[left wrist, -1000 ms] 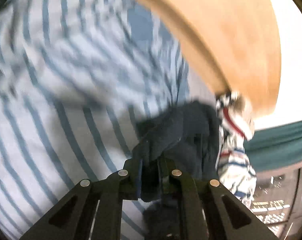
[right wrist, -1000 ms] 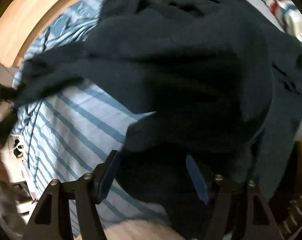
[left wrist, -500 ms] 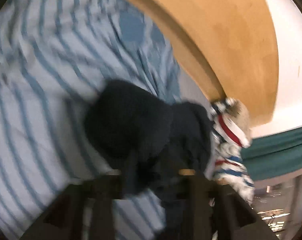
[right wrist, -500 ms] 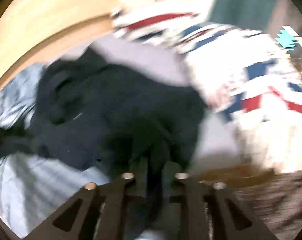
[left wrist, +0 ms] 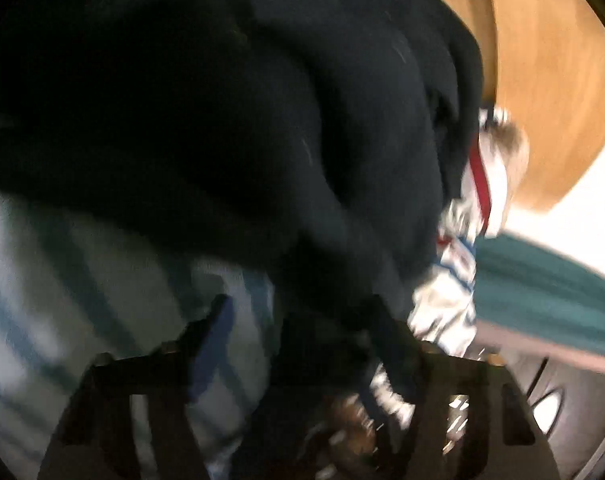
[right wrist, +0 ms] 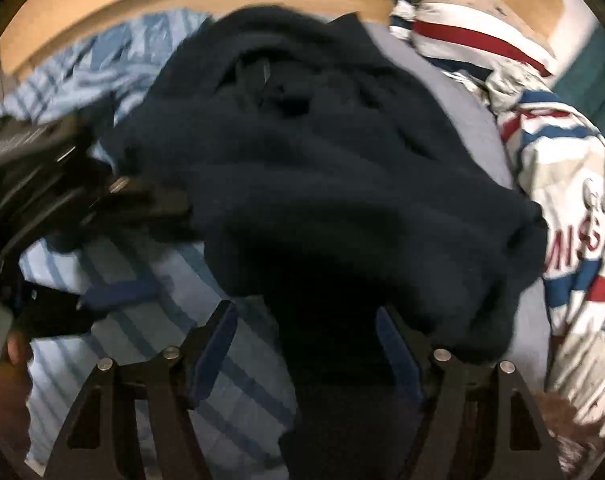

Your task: Fold clothes

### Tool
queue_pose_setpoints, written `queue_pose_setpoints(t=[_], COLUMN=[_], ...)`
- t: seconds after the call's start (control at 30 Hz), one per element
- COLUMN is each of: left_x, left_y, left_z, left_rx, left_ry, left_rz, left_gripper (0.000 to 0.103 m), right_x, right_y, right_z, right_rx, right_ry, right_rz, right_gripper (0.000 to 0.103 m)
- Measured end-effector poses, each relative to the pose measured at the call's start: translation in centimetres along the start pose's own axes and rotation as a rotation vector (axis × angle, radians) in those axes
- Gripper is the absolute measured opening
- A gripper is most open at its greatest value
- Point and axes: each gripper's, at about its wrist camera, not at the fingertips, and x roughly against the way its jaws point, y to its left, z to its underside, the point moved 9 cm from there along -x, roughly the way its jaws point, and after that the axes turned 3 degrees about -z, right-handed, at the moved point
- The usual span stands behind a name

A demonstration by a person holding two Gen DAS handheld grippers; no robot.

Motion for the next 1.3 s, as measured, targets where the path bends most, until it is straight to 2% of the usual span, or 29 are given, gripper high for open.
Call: queue_pose_setpoints(t=[0.03, 0.07, 0.1, 0.13, 0.17, 0.27, 0.33, 0.37, 0.47, 0.57, 0.6, 0.63, 0.67, 0.7, 0.73, 0.77, 0.83, 0.9, 0.93, 1.0, 1.03, 1.13, 1.17, 1.23, 1.27, 1.3], left_x=[0.5, 1.1, 2.1, 3.7, 5.3, 11.9, 16.2, 18.8, 26.2, 32.3, 33.6, 34.6, 34.9, 34.8, 34.4, 33.9, 32.7, 30.9, 30.0, 27.9, 26.3, 21.2, 19.6, 17.3, 16.7, 17.0], left_y=[0.1, 0.1, 0.1, -0.3, -0.9, -3.4, -4.8, -5.3, -5.4, -2.2, -0.7, 1.0, 3.1, 5.2, 7.0, 8.3, 9.3, 8.8, 8.5, 8.1, 8.1, 8.5, 8.8, 9.9, 10.5, 11.1], left_z=[-1.2, -2.4, -3.7, -5.0, -6.1, -10.0, -12.3, -13.6, -17.3, -19.7, -20.2, -20.6, -20.5, -20.1, -19.4, -18.5, -16.2, -13.1, -11.5, -8.2, -6.3, -1.3, -0.4, 0.4, 0.5, 0.4], left_rx=[-0.007, -0.014, -0.029, -0.061, -0.099, -0.229, -0.271, -0.292, -0.339, -0.331, -0.325, -0.313, -0.286, -0.254, -0.220, -0.199, -0.206, -0.251, -0.273, -0.324, -0.362, -0.486, -0.525, -0.571, -0.572, -0.540], left_ry=[-0.030, -0.059, -0.095, -0.137, -0.178, -0.288, -0.339, -0.389, -0.506, -0.561, -0.567, -0.559, -0.528, -0.499, -0.477, -0.461, -0.448, -0.423, -0.410, -0.372, -0.328, -0.195, -0.173, -0.169, -0.173, -0.187], left_rz=[-0.009, -0.019, -0.036, -0.059, -0.070, -0.104, -0.106, -0.122, -0.178, -0.303, -0.356, -0.407, -0.457, -0.489, -0.499, -0.495, -0.452, -0.420, -0.404, -0.390, -0.421, -0.490, -0.534, -0.635, -0.666, -0.666], left_gripper=[0.023, 0.012, 0.011, 0.010, 0.010, 0.006, 0.006, 0.006, 0.006, 0.006, 0.006, 0.007, 0.015, 0.019, 0.030, 0.048, 0.069, 0.070, 0.070, 0.070, 0.070, 0.070, 0.070, 0.070, 0.070, 0.068], right_x=[-0.8, -1.4, -2.0, -2.6, -3.1, -1.7, 0.2, 1.1, 4.3, 7.5, 8.4, 9.1, 9.5, 9.2, 9.0, 8.7, 8.1, 7.0, 6.3, 4.7, 4.2, 3.8, 3.7, 3.4, 3.3, 3.2], right_y=[0.3, 0.2, 0.2, 0.4, 0.8, 2.9, 6.3, 8.3, 17.7, 27.5, 29.5, 31.1, 31.9, 31.1, 30.3, 29.4, 26.3, 21.0, 17.8, 10.5, 8.1, 9.1, 9.4, 10.0, 10.3, 10.6], right_z=[0.1, 0.0, -0.1, -0.6, -1.0, -3.1, -5.1, -6.1, -8.6, -7.8, -7.1, -6.5, -6.3, -6.8, -7.3, -7.8, -8.9, -9.7, -9.9, -9.4, -9.1, -8.1, -7.9, -7.3, -7.0, -6.7], right_rx=[0.027, 0.042, 0.051, 0.034, -0.008, -0.103, -0.063, -0.043, 0.037, 0.157, 0.203, 0.237, 0.247, 0.209, 0.173, 0.136, 0.036, -0.106, -0.177, -0.282, -0.302, -0.225, -0.199, -0.148, -0.122, -0.096], right_ry=[0.008, 0.013, 0.014, 0.012, 0.018, 0.006, -0.014, -0.022, -0.004, 0.094, 0.117, 0.143, 0.154, 0.135, 0.116, 0.097, 0.054, 0.026, 0.019, 0.015, 0.017, 0.025, 0.027, 0.032, 0.034, 0.037], right_rz=[0.007, 0.022, 0.028, 0.003, -0.051, -0.245, -0.342, -0.400, -0.682, -0.953, -1.002, -1.044, -1.057, -1.016, -0.976, -0.935, -0.869, -0.790, -0.720, -0.494, -0.408, -0.385, -0.377, -0.361, -0.353, -0.345], right_gripper=[0.078, 0.076, 0.054, 0.026, 0.008, 0.007, 0.007, 0.007, 0.007, 0.008, 0.014, 0.015, 0.037, 0.064, 0.069, 0.069, 0.066, 0.067, 0.067, 0.069, 0.070, 0.071, 0.071, 0.071, 0.071, 0.072])
